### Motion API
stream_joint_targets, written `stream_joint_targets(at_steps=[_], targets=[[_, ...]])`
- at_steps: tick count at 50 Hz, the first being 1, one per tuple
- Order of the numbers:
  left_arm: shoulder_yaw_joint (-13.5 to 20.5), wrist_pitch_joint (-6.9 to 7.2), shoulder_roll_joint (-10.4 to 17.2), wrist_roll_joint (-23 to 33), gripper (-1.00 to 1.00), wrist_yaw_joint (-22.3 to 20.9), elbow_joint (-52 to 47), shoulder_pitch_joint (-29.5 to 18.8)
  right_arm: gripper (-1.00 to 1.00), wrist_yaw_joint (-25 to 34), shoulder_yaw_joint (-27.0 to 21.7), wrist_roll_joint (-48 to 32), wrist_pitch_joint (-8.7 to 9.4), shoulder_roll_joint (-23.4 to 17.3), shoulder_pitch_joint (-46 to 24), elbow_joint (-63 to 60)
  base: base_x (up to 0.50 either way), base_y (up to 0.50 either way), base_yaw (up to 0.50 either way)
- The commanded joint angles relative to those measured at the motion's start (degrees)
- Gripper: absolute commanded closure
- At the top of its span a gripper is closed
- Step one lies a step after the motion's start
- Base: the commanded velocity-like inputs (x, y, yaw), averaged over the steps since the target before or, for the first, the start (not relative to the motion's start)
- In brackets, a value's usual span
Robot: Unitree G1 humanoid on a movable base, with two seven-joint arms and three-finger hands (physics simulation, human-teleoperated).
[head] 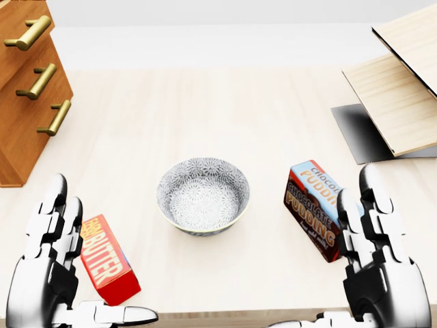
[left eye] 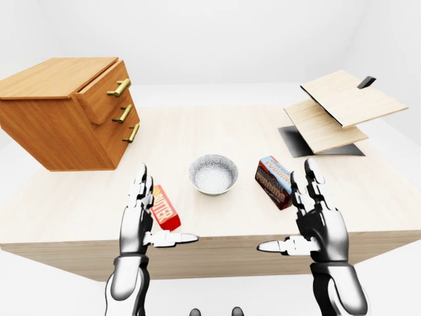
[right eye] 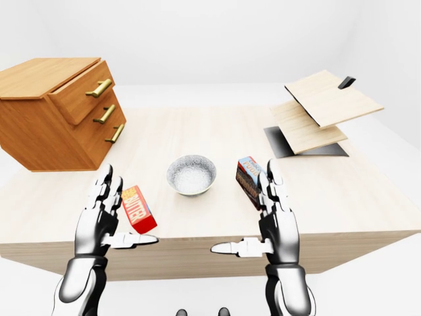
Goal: Close the top drawer of the cabinet and put the bowl on top of it.
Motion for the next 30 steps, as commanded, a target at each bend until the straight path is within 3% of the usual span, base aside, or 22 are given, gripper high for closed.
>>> stream_joint_targets(at_steps=[1, 4, 30], targets=[[-0.36, -0.56, -0.16, -0.23, -1.0, -0.11, -3.54, 2.47, -1.0, 0.99, 0.61, 2.05, -1.94, -0.21, 3.94, -4.35, 0.26, 0.0, 0.0], [0.09, -1.09, -0.28, -1.41, -1.0, -0.43, -5.06, 3.23, -1.0, 1.09, 0.82, 2.12, -2.48, -0.31, 4.59, -4.83, 0.27, 0.0, 0.0], [-0.3, -1.02, -0.33, -1.59, -1.0, -0.55, -5.67, 3.65, -1.0, 1.06, 1.4, 2.78, -3.27, -0.77, 5.78, -5.79, 0.28, 0.0, 0.0]])
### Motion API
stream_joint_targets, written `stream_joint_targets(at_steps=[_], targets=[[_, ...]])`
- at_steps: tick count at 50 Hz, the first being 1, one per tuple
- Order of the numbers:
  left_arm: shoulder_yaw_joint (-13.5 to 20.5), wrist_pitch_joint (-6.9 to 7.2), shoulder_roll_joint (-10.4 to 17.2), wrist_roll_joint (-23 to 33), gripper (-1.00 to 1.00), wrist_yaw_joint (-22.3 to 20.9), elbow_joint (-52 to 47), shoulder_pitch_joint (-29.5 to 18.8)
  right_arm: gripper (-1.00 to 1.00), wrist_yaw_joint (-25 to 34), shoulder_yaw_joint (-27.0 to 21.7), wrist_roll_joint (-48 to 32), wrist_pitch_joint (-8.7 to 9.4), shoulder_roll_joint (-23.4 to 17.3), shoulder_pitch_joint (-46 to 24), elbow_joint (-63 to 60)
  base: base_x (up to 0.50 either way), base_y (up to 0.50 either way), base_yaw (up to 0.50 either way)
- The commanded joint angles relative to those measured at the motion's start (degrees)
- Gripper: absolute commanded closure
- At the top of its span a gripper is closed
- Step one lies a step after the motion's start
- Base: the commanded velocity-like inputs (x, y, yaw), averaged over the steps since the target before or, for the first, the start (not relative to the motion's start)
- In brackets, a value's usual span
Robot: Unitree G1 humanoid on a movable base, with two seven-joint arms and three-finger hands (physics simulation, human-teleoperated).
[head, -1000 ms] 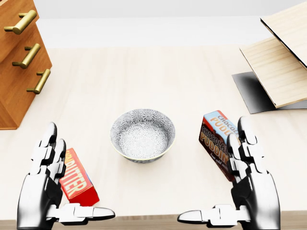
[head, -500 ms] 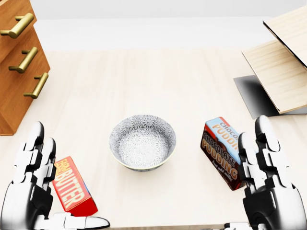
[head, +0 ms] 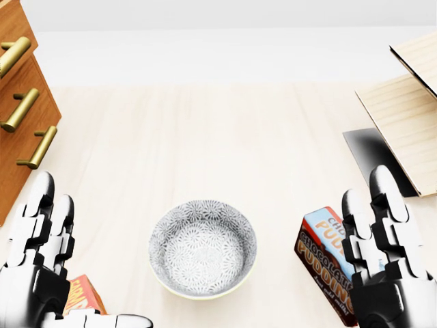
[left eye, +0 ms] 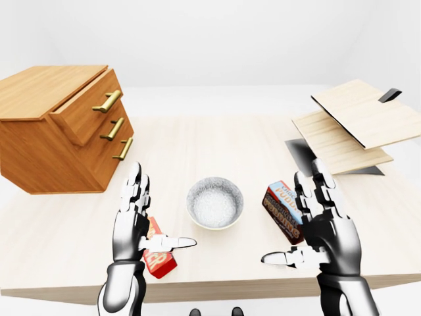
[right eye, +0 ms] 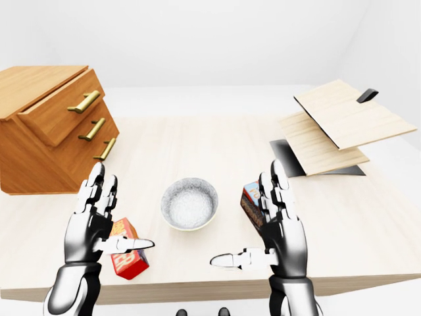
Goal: Close the top drawer of the cabinet and put the bowl on top of it.
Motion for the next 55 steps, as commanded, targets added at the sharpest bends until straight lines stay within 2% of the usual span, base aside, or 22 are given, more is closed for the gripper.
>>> stream_joint_targets(at_steps=[1, 8, 9, 12, 17, 19, 26, 38, 43, 55], targets=[[-0.25, -0.05, 0.02, 0.06, -1.0, 0.01, -0.29, 0.22, -1.0, -0.08, 0.25, 0.01, -0.56, -0.08, 0.48, -0.33, 0.29, 0.0, 0.0], [-0.92, -0.23, 0.16, 0.38, -1.0, 0.21, 0.05, 0.25, -1.0, -0.84, -0.02, -0.26, -0.77, 0.11, -0.32, 0.71, 0.26, 0.0, 0.0], [-1.02, -0.3, 0.23, 0.43, -1.0, 0.18, 0.09, 0.31, -1.0, -0.35, 0.18, -0.66, -2.96, 0.07, 0.02, 1.25, 0.0, 0.0, 0.0], [-1.0, -0.19, 0.32, 0.29, -1.0, 0.15, -0.06, 0.37, -1.0, -0.36, -0.03, 0.08, -2.59, -0.03, 0.22, 0.84, 0.0, 0.0, 0.0], [-0.79, -0.03, 0.34, 0.04, -1.0, -0.01, -0.21, 0.36, -1.0, -0.16, -0.42, -0.08, -4.28, 0.2, 0.3, 1.33, 0.0, 0.0, 0.0], [-0.76, -0.04, 0.32, 0.03, -1.0, -0.06, -0.19, 0.35, -1.0, -0.48, -0.7, -0.13, -3.83, 0.36, 0.05, 1.23, 0.0, 0.0, 0.0], [-0.66, 0.01, 0.28, -0.02, -1.0, -0.17, -0.3, 0.43, -1.0, -1.37, -0.66, -1.16, -4.25, 0.65, -0.12, 1.35, 0.0, 0.0, 0.0], [-0.69, -0.1, 0.29, 0.11, -1.0, -0.18, -0.17, 0.44, -1.0, -2.07, -0.19, -1.89, -6.66, 0.6, 0.57, 1.59, 0.0, 0.11, 0.0], [-1.05, -0.45, 0.3, 0.4, -1.0, -0.17, 0.21, 0.52, -1.0, -1.86, -0.34, -1.15, -6.23, 0.28, 0.69, 1.18, 0.0, 0.38, 0.0], [-0.97, -0.2, 0.4, 0.35, -1.0, -0.11, 0.2, 0.31, -1.0, -1.44, -0.13, -1.23, -6.55, 0.24, 0.99, 1.01, 0.0, 0.38, 0.0]])
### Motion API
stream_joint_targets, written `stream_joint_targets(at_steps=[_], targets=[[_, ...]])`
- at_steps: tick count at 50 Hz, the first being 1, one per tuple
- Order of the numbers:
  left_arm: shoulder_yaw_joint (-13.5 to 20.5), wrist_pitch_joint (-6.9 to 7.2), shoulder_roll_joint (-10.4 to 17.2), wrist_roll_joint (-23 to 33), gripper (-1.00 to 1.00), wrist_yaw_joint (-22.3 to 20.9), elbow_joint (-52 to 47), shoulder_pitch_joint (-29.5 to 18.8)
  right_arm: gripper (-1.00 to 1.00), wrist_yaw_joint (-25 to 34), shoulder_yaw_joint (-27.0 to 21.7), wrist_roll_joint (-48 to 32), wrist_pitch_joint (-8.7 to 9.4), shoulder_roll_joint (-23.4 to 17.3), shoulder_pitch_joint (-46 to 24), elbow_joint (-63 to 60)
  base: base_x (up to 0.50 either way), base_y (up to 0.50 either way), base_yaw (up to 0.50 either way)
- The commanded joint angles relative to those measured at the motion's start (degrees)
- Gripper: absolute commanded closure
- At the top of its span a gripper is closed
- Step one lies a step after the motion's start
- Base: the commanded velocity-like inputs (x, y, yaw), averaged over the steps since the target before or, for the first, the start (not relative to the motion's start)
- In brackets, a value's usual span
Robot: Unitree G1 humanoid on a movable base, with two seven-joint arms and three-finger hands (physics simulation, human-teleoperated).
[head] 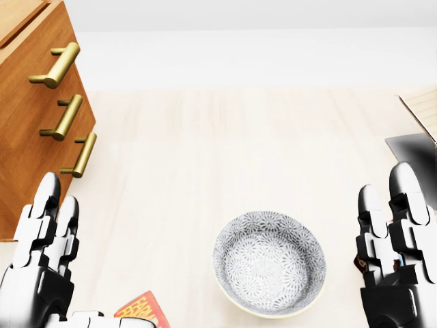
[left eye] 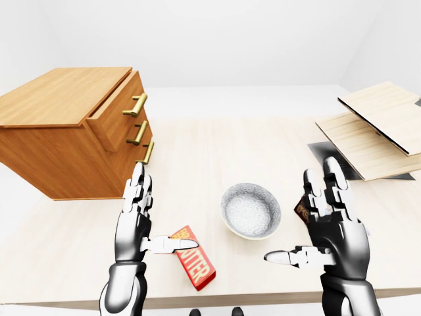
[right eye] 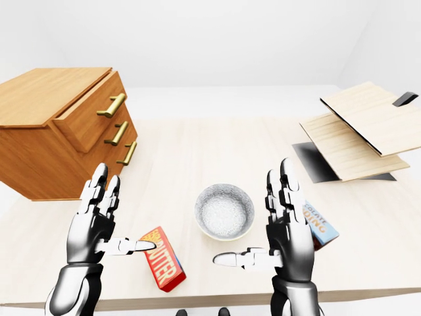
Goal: Close the top drawer of the cabinet and put the bowl on top of it.
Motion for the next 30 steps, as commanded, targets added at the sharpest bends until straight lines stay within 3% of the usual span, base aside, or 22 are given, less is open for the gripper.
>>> stream_joint_targets(at_steps=[1, 6, 14, 15, 17, 21, 30], targets=[[-0.01, 0.14, 0.05, 0.0, -1.0, -0.02, 0.02, -0.08, -1.0, 0.24, 0.18, 0.04, -0.44, -0.15, 0.34, -0.23, 0.0, 0.38, 0.0], [0.12, 0.22, 0.09, 0.08, -1.0, -0.01, 0.92, -0.78, -1.0, 0.17, 0.37, 0.0, -0.35, -0.18, 0.28, -0.14, 0.0, 0.37, 0.0], [-0.76, 0.95, 0.23, 1.85, -1.0, 0.29, 4.2, -2.94, -1.0, 1.12, -0.12, 1.58, 0.06, -0.2, 0.33, -0.3, 0.0, 0.01, 0.0], [-0.87, 1.63, 0.27, 2.74, -1.0, 0.82, 5.19, -3.69, -1.0, 1.67, 0.03, 1.48, -0.62, -0.32, 0.49, -0.11, 0.0, 0.0, 0.0], [-1.04, 1.96, 0.28, 3.51, -1.0, 1.35, 8.03, -6.07, -1.0, 1.14, -0.57, 1.45, 0.12, -0.04, -0.11, 0.11, 0.0, 0.0, 0.0], [0.32, 4.16, 0.33, 3.04, -1.0, 1.91, 10.73, -10.28, -1.0, 1.81, -1.02, 1.94, -0.11, 0.3, 0.27, -0.29, 0.0, 0.0, 0.0], [2.31, 4.16, 1.14, 4.16, -1.0, 3.16, 16.09, -20.49, -1.0, 2.39, -1.29, 2.2, -0.44, 0.61, 0.8, -0.8, 0.0, 0.0, 0.0]])
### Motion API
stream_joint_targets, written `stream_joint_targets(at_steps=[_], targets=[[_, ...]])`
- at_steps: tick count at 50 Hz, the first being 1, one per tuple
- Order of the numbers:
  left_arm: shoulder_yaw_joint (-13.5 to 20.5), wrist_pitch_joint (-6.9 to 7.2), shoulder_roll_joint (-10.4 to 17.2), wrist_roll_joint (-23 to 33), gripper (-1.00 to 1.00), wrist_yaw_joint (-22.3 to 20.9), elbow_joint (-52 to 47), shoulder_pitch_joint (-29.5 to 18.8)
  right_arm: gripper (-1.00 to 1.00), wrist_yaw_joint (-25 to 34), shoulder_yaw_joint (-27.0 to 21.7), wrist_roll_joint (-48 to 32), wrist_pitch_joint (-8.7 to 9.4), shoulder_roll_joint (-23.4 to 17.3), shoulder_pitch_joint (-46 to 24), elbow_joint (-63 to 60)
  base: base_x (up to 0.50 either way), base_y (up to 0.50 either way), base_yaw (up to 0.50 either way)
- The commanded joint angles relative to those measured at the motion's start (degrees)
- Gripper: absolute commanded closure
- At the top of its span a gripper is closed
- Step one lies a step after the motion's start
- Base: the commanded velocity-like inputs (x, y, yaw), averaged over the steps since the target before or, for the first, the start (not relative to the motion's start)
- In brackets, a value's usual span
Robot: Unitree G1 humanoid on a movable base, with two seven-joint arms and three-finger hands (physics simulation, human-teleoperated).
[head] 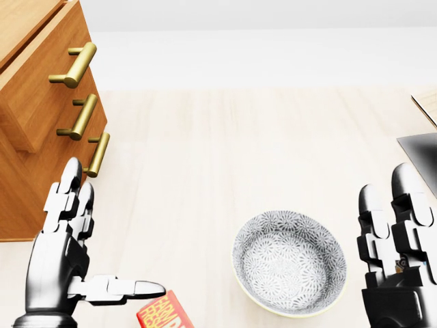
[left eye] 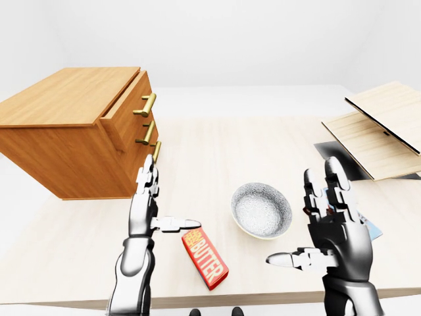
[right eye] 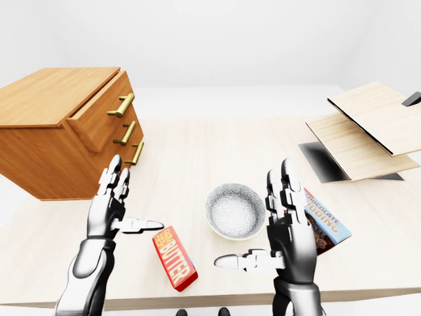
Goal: Close the top drawer of the cabinet and put the bowl on top of it.
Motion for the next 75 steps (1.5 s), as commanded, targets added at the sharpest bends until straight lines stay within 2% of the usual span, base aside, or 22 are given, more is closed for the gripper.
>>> stream_joint_targets(at_steps=[1, 7, 15, 42, 46, 48, 54, 55, 60, 75], targets=[[1.64, 0.0, 0.75, 1.54, -1.0, 1.49, 5.54, -10.84, -1.0, 0.8, -0.55, 0.54, -0.4, 0.39, 0.72, -0.65, 0.0, 0.0, 0.0], [2.53, 0.0, 1.44, 0.95, -1.0, 1.13, 5.88, -15.64, -1.0, 1.43, -0.85, 0.95, -0.4, 0.65, 1.23, -0.83, 0.0, 0.0, 0.0], [4.55, 0.0, 2.85, -1.03, -1.0, 2.07, 12.85, -21.06, -1.0, 1.46, 0.28, 0.31, -0.4, 0.27, 1.75, 0.02, 0.0, 0.0, 0.0], [7.65, 0.0, 7.19, -5.17, -1.0, 3.62, 26.68, -32.22, -1.0, 0.97, 0.45, 0.61, -0.4, -0.36, 1.45, 0.24, 0.0, 0.0, 0.0], [8.11, 0.0, 8.14, -6.65, -1.0, 3.88, 30.58, -34.55, -1.0, 0.96, 0.4, 0.51, -0.4, -0.28, 1.19, 0.41, 0.0, 0.0, 0.0], [8.64, 0.0, 9.17, -7.28, -1.0, 3.8, 36.12, -37.35, -1.0, 1.11, 0.15, 0.7, -0.4, -0.25, 1.47, 0.0, 0.0, 0.0, 0.0], [9.2, 0.0, 10.46, -9.44, -1.0, 3.9, 39.67, -38.96, -1.0, 1.23, 0.09, 0.47, -0.4, -0.02, 1.32, 0.26, 0.0, 0.0, 0.0], [12.33, 0.0, 12.36, -12.31, -1.0, 3.34, 45.49, -41.52, -1.0, 1.05, -0.17, 0.66, -0.4, 0.03, 1.37, -0.04, 0.0, 0.0, 0.0], [11.62, 0.0, 13.69, -14.54, -1.0, 4.22, 44.97, -41.05, -1.0, 1.03, 0.02, 0.26, -0.4, 0.2, 1.34, 0.19, 0.0, 0.0, 0.0], [11.62, 0.0, 14.48, -16.05, -1.0, 3.98, 45.88, -41.4, -1.0, 1.04, -0.11, 0.24, -0.4, 0.25, 1.09, 0.44, 0.0, 0.0, 0.0]])
